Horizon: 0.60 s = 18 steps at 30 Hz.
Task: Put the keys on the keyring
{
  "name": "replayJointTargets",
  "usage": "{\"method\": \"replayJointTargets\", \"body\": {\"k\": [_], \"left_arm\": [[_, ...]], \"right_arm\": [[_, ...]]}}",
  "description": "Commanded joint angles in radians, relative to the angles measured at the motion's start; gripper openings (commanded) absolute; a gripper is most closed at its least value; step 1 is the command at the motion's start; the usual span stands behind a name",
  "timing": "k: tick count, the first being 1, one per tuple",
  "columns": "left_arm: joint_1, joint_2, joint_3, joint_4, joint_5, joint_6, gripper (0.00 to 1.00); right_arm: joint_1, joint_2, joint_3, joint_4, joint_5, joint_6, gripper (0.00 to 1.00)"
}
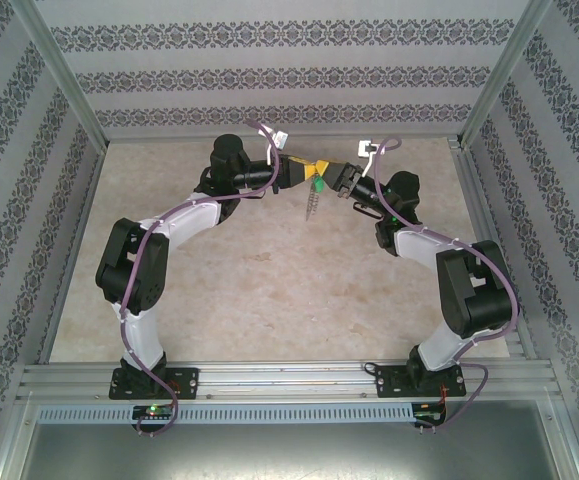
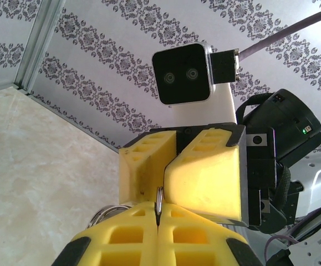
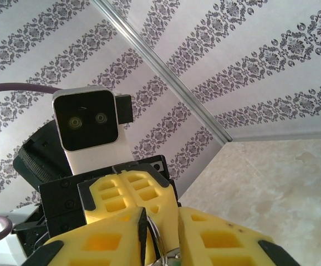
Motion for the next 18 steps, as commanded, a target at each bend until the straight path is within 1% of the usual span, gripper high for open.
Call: {"method": "replayJointTargets", "body": {"k": [1,5,9,11,13,15,18], "left_arm": [[-0.019,-0.033,0.026,0.048,0.009,0.007,0.00],[-0.019,-0.033,0.027,0.046,0.007,0.007,0.00],[-0.016,-0.045,0.021,0.017,0.004,0.037,0.01],[-0.004,-0.064,0.017,-0.020,0.004,0.072,0.15],[0.011,-0.083,0.012,-0.042,0.011,0.095,0.24],[0.027,-0.102,0.010,-0.077,0.014,0.125,0.30],[0.041,-0.126,0.028,-0.186,0.019,0.197,0.35]], "right_arm": [[0.014,0.005,0.012,0.040,-0.032,-0.014,0.16],[0.012,0.004,0.014,0.038,-0.034,-0.014,0.00],[0.000,-0.007,0.018,0.019,-0.037,-0.026,0.00],[-0.010,-0.024,0.025,-0.023,-0.045,-0.058,0.00],[-0.018,-0.045,0.035,-0.089,-0.053,-0.104,0.00],[-0.027,-0.062,0.049,-0.154,-0.071,-0.151,0.00],[-0.043,-0.073,0.077,-0.234,-0.100,-0.201,0.00]]}}
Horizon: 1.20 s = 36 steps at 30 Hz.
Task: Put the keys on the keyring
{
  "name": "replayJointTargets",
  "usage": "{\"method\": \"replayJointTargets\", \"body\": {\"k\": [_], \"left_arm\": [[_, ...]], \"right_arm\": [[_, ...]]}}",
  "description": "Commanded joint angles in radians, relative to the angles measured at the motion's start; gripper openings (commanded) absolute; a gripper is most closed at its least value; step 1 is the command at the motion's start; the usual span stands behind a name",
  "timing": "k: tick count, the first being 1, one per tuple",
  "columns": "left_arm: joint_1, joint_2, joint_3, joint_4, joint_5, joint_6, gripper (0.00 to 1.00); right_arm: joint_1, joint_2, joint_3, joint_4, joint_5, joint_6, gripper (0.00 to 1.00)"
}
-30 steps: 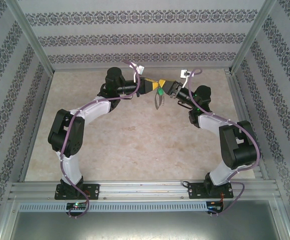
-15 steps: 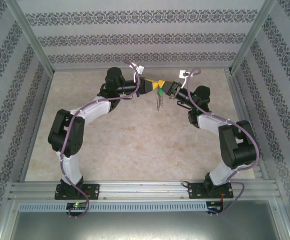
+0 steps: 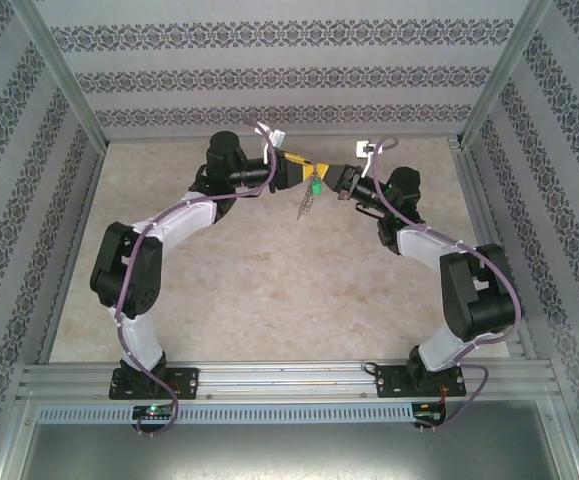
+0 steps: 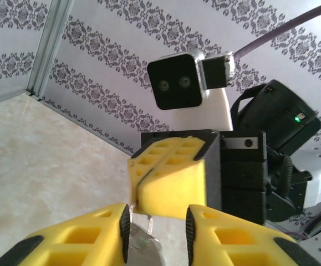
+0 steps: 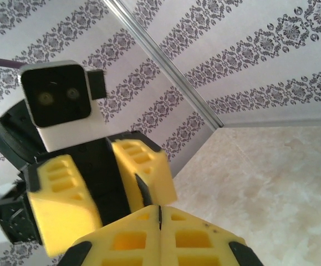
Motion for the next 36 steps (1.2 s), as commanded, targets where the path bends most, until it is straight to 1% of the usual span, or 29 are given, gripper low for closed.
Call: {"method": "replayJointTargets", "body": {"k": [1,4,7,8,12,14,17,19,23,36], "left_arm": [[0.022,-0.073,0.041,-0.136,0.032,0.128,0.37],[0.025,-0.078,0.087,-0.289,0.038,0.233,0.39],[0.025,-0.073,0.126,-0.404,0.046,0.303,0.41],[0.028,-0.071,0.137,-0.433,0.051,0.323,0.41],[0.032,-0.055,0.188,-0.553,0.091,0.390,0.42],[0.034,-0.048,0.207,-0.604,0.106,0.414,0.42],[0.034,-0.043,0.222,-0.642,0.131,0.434,0.42],[0.034,-0.038,0.229,-0.650,0.159,0.433,0.42],[0.033,-0.032,0.235,-0.663,0.193,0.431,0.41],[0.013,0.003,0.239,-0.655,0.204,0.428,0.42]], "right_arm": [[-0.025,-0.042,0.063,-0.105,-0.061,-0.106,0.00],[-0.030,-0.051,0.112,-0.218,-0.114,-0.189,0.00],[-0.029,-0.075,0.162,-0.393,-0.144,-0.310,0.00],[-0.028,-0.085,0.183,-0.476,-0.150,-0.376,0.00],[-0.011,-0.133,0.250,-0.781,-0.134,-0.631,0.00],[-0.008,-0.149,0.272,-0.886,-0.107,-0.720,0.00],[-0.005,-0.162,0.297,-0.970,-0.106,-0.781,0.00],[0.002,-0.165,0.304,-0.987,-0.105,-0.791,0.00],[0.005,-0.159,0.290,-0.929,-0.114,-0.736,0.00],[0.018,-0.159,0.272,-0.855,-0.144,-0.672,0.00]]}}
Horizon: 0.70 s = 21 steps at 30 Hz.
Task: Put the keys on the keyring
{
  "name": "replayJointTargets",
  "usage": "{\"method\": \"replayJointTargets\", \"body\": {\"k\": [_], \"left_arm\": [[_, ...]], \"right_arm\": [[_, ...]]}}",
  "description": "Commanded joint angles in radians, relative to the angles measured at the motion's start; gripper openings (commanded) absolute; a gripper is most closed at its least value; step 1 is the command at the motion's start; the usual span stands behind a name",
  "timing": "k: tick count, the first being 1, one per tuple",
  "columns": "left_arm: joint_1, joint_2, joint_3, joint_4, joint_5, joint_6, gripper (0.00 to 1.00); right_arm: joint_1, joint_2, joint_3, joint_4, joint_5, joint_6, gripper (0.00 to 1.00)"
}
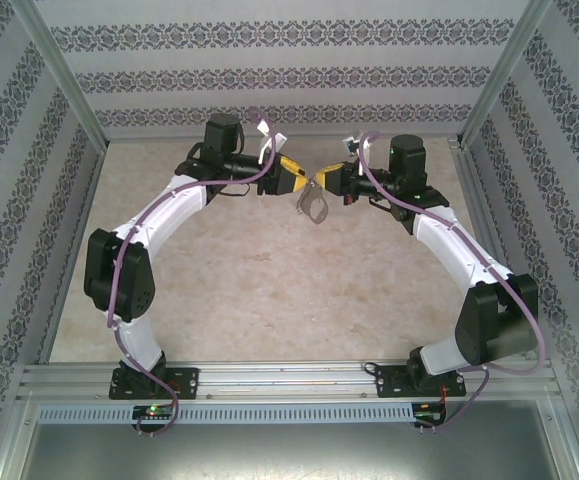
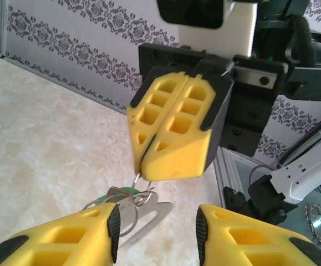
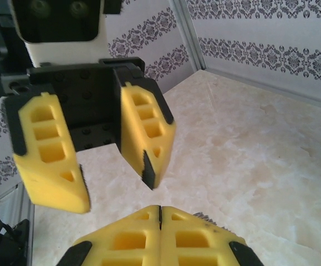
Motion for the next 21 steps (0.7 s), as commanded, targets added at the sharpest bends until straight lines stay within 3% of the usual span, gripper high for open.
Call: {"method": "replayJointTargets", "body": {"k": [1,21], "left_arm": [[-0.010,0.016,0.033,-0.015,0.030,0.020,0.42],[-0.044,0.049,0.026,0.172,0.052,-0.106,0.41]], "right_arm": [[0.012,-0.012,0.000,0.061,-0.039,0.022,0.00],[0.013,-0.006,-0.014,0.077,-0.065,0.028,0.00]]}}
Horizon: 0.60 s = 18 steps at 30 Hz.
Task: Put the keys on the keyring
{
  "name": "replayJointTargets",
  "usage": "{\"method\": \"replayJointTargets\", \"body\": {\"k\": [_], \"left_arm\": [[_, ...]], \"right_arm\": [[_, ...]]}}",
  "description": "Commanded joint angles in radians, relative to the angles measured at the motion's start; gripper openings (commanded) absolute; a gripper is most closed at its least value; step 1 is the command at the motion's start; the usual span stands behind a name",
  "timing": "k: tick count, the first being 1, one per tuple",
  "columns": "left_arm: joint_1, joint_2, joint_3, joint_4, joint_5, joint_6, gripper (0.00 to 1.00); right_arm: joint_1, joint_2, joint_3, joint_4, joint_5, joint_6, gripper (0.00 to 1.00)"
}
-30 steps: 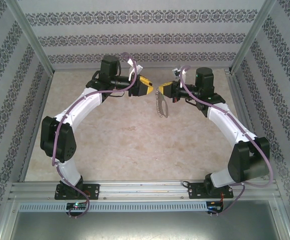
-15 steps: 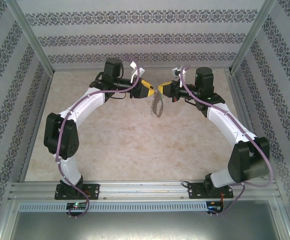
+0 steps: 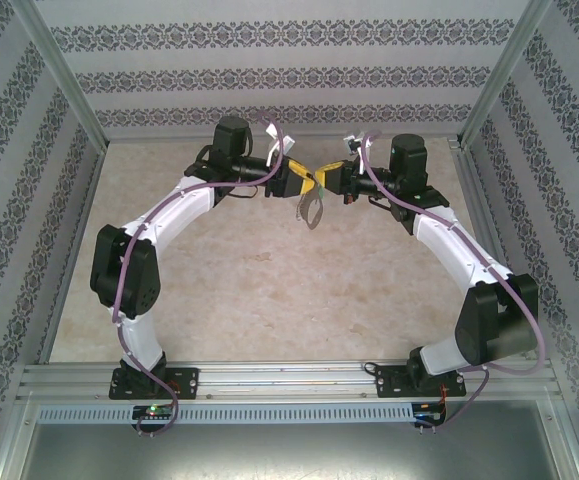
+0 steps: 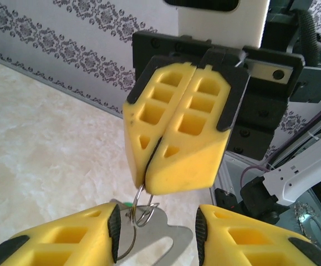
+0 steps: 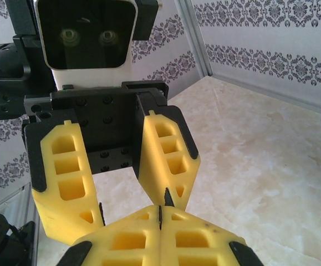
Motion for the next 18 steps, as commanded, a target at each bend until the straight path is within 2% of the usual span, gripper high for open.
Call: {"method": "replayJointTargets", "body": {"k": [1,6,14,18], "left_arm": [[-0.010,0.019,0.022,0.108,0.036,-0.055,0.40],[-0.012,0.024,0.016,0.145,0.047,-0.081,0.35],[-0.013,0.023,-0.005,0.159,0.072,-0.084,0.34],[-0.013,0.022,-0.015,0.172,0.096,-0.092,0.25]], "right_arm": [[0.014,-0.005,-0.011,0.040,-0.040,0.011,0.00],[0.014,-0.004,-0.011,0.040,-0.039,0.009,0.00],[0.007,-0.002,-0.012,0.042,-0.011,0.015,0.00],[0.002,-0.002,-0.012,0.046,-0.008,0.022,0.00]]}}
